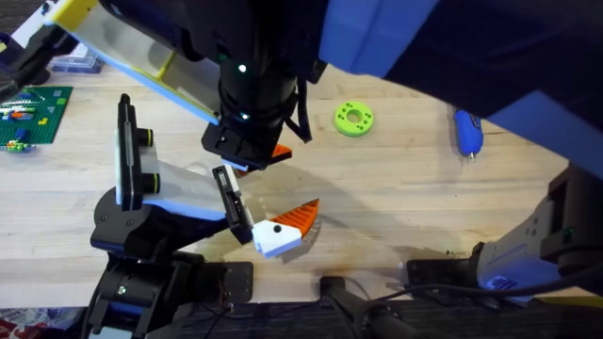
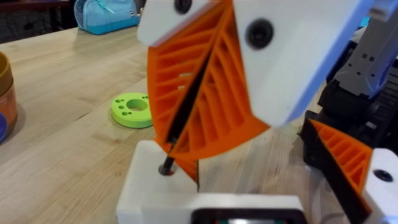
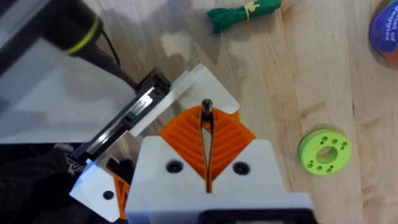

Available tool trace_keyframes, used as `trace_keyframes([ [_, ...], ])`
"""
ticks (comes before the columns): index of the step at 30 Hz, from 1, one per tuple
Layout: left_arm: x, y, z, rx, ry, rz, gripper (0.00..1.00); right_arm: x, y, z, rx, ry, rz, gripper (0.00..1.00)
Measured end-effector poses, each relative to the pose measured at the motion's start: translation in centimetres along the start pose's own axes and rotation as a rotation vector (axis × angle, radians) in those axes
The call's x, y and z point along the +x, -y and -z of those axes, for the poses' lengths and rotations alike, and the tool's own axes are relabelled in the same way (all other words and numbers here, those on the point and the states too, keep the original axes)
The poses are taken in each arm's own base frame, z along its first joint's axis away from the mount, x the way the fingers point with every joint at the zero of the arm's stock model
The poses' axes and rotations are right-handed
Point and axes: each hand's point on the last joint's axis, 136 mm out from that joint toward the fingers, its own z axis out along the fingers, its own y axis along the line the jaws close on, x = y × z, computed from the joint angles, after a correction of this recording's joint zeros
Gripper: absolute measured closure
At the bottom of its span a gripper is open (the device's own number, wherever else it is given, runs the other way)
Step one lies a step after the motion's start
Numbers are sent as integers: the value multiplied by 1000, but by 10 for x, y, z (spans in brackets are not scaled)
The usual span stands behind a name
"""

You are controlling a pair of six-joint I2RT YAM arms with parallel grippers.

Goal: Pick up the gripper from the table and insert it into the empty holder that is missing its gripper. Then pick up a screw, insert it into the mounting hole, and use the screwdriver to tighten it. Finally, clean up the table by picking up the vegetable and placing it into the bucket.

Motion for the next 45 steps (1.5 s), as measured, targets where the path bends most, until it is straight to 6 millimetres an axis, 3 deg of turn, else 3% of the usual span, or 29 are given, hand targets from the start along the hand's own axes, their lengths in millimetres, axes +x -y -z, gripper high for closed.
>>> trace_keyframes([
  [45,0,0,0,0,-1,6,13,5,-1,5,-3,-19,-1,989],
])
